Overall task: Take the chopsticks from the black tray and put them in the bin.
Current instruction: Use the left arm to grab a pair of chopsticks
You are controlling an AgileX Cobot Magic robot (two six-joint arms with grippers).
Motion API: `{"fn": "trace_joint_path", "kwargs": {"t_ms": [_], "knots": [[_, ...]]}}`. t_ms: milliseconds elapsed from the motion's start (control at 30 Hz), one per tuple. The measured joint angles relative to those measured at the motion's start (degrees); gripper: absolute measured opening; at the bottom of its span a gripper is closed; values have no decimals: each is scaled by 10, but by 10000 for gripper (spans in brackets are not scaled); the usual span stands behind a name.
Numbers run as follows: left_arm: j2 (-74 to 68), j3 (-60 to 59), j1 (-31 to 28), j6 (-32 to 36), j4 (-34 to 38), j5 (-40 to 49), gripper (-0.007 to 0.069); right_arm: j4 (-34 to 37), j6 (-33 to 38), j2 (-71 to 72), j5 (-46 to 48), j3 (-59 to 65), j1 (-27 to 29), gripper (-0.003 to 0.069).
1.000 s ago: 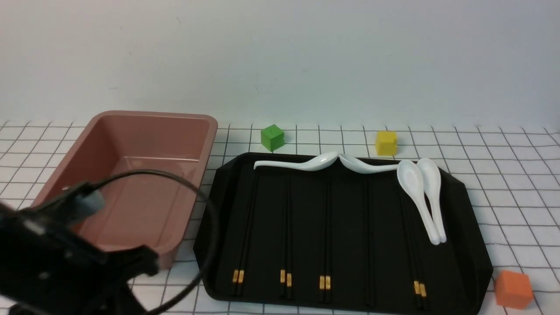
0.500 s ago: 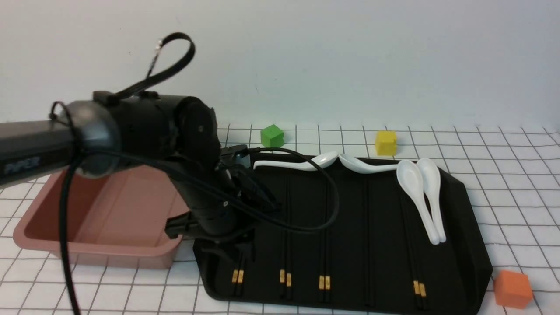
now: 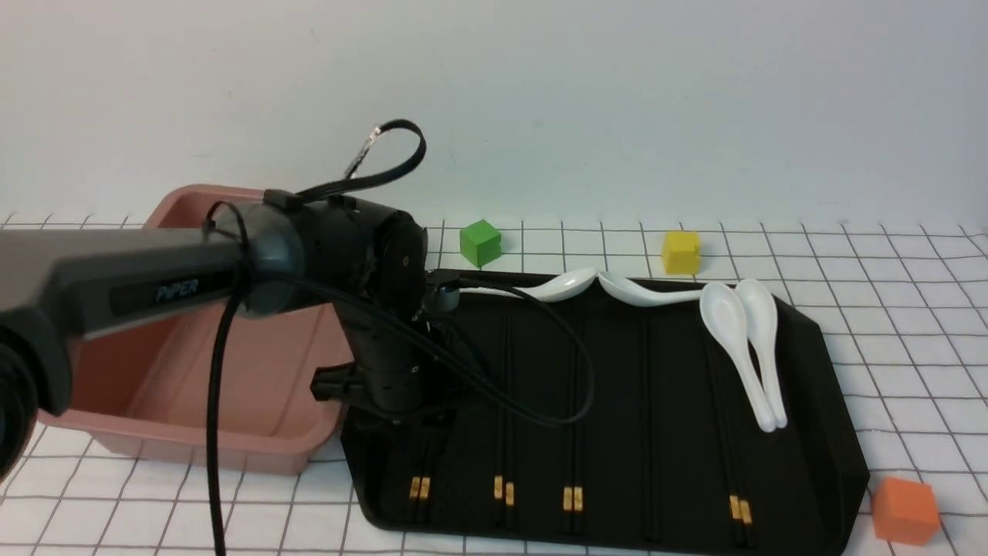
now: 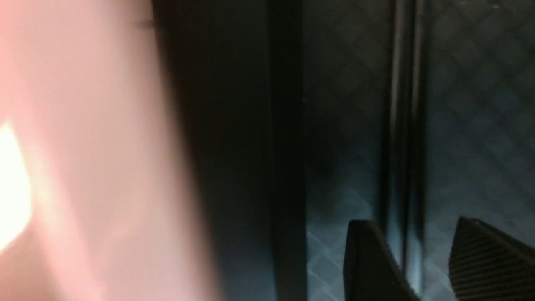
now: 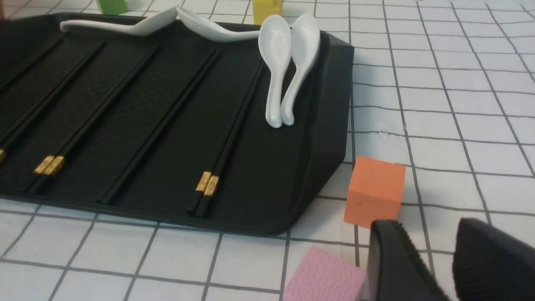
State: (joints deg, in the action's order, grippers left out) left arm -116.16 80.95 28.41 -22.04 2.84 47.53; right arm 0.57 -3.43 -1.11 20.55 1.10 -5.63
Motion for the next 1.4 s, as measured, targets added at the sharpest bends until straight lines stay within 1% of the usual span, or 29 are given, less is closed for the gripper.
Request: {"fn": "trace_joint_path", "kwargs": {"t_ms": [267, 633, 800, 933, 1033, 1167, 1400], "knots": [[-13, 1, 1, 0, -3, -4, 290, 0, 0, 0, 0, 0, 0, 239], [25, 72, 1, 0, 4, 76, 288, 0, 0, 0, 0, 0, 0, 239], [19, 75, 12, -14, 9, 90, 288, 0, 0, 0, 0, 0, 0, 239], [-5, 75, 41, -60, -67, 90, 288, 0, 0, 0, 0, 0, 0, 239], [-20, 75, 50, -99, -117, 89, 288, 0, 0, 0, 0, 0, 0, 239], [-34, 75, 51, -116, -130, 86, 288, 0, 0, 0, 0, 0, 0, 239], [-59, 80, 51, -118, -123, 75, 288, 0, 0, 0, 0, 0, 0, 239]]}}
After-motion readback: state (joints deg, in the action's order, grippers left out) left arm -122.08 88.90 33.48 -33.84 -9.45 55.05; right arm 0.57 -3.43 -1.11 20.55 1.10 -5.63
